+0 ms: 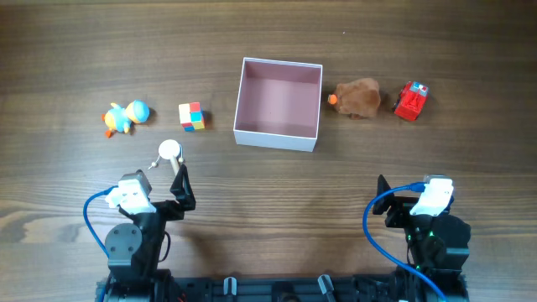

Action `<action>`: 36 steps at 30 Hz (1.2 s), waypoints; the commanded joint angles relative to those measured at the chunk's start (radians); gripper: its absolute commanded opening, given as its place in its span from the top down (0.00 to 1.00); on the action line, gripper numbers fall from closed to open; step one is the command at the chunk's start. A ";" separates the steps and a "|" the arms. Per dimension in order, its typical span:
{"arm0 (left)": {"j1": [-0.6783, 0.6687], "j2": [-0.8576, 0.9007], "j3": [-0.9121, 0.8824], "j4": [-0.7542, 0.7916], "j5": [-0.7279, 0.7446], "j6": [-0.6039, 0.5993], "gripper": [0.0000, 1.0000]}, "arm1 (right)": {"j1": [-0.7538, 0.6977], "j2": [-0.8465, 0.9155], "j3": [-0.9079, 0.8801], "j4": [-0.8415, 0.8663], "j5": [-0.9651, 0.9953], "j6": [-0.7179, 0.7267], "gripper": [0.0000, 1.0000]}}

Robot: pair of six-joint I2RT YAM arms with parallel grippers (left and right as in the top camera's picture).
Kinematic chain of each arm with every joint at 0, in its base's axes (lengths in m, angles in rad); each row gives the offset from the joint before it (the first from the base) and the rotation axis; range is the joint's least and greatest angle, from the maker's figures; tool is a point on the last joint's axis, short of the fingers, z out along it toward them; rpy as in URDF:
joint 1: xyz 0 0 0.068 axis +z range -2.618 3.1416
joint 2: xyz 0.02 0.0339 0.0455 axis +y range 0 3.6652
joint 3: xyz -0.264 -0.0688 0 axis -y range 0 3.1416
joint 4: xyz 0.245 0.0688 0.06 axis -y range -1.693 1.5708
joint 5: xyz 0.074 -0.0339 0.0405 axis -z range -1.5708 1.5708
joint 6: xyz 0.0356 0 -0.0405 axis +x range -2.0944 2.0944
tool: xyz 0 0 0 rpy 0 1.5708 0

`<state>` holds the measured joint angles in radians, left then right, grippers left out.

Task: Pack container
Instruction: 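Raise both arms from rest toward the toys beside the box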

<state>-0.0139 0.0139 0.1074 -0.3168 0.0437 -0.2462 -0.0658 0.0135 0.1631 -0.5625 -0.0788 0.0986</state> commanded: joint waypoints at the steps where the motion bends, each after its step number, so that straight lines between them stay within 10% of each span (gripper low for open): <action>1: -0.006 -0.006 -0.010 0.003 0.012 0.003 0.00 | 0.003 -0.006 -0.010 0.001 -0.008 -0.018 0.00; 21: -0.006 -0.006 -0.010 0.003 0.012 0.002 0.00 | 0.003 -0.006 -0.010 0.001 -0.010 0.019 0.00; 27: -0.006 -0.006 0.009 0.014 0.020 -0.032 0.00 | 0.003 -0.006 -0.003 0.015 -0.146 0.408 0.00; 36: -0.006 0.130 0.209 -0.092 0.019 -0.032 0.00 | 0.003 0.117 0.237 -0.004 -0.267 0.182 0.00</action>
<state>-0.0139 0.0574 0.2207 -0.3744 0.0509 -0.2687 -0.0658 0.0513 0.2596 -0.5583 -0.3237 0.3599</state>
